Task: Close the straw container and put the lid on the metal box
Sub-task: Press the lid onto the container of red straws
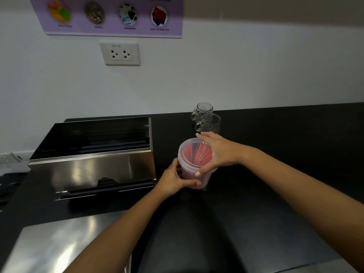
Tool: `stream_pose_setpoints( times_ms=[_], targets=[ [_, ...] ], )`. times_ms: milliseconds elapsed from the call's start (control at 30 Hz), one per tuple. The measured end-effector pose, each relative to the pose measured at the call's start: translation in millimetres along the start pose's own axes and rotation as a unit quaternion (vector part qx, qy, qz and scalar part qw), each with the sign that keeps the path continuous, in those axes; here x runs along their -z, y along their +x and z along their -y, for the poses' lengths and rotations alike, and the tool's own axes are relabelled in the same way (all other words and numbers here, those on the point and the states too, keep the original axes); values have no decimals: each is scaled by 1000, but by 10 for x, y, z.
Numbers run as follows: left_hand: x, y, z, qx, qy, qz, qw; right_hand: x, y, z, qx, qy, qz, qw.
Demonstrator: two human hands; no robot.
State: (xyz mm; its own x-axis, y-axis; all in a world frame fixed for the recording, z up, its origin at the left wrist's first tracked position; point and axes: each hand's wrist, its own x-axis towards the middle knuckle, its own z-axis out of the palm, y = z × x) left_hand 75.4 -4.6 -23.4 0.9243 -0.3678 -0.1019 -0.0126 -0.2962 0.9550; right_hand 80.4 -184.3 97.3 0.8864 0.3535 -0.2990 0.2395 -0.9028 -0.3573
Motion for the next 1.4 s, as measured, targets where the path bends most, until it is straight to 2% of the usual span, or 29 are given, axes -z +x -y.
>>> stream_pose_setpoints(
  times_ms=[333,500,767,1100,1400],
  targets=[
    [-48,-32,-7,-32,5,-32,999,-198,51,-44,29,-126,-139,982],
    [-74,-46,6,-38,5,-47,998,-260,63,-56,34,-128,-176,975],
    [-91,-55,5,-50,13,-61,997,-286,56,-38,39,-113,-201,972],
    [-78,-91,-57,-38,39,-61,997,-302,49,8,14,-64,-175,982],
    [-48,-103,-168,-6,69,-26,997,-331,7,3,0,-54,-149,987]
  ],
)
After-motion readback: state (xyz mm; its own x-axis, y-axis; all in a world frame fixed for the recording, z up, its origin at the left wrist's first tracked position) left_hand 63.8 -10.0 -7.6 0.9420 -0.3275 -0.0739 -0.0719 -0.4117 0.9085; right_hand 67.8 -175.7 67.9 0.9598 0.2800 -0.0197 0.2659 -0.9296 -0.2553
